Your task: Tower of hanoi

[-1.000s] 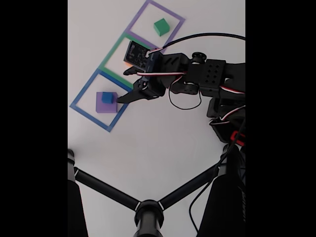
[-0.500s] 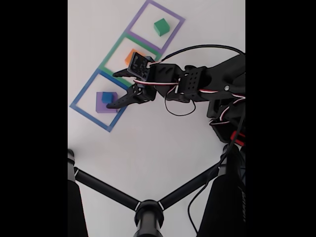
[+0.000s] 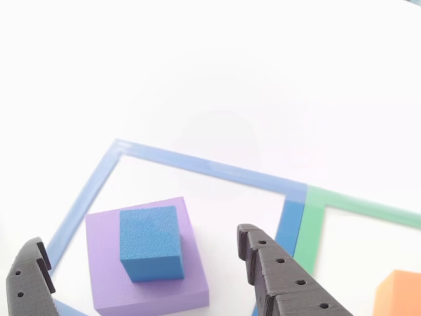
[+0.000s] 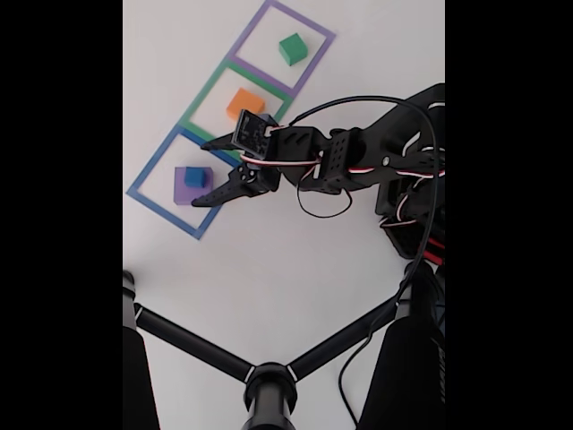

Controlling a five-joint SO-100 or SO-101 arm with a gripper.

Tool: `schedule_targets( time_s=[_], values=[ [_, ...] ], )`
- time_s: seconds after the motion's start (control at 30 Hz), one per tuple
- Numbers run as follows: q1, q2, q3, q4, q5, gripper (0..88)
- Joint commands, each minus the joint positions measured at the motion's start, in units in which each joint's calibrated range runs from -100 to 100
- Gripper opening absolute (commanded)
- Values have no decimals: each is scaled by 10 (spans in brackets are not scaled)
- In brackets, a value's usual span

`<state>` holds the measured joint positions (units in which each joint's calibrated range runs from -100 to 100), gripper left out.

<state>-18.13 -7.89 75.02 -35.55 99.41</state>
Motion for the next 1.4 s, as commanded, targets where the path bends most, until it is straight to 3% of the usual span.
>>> schedule_targets(
  time_s=[0.0,0.8,1.37],
  values=[
    [-8,19,-14,-34,6,337],
    [-29,113,-80,-74,6,319],
    [-38,118,-76,-74,6,209]
  ],
)
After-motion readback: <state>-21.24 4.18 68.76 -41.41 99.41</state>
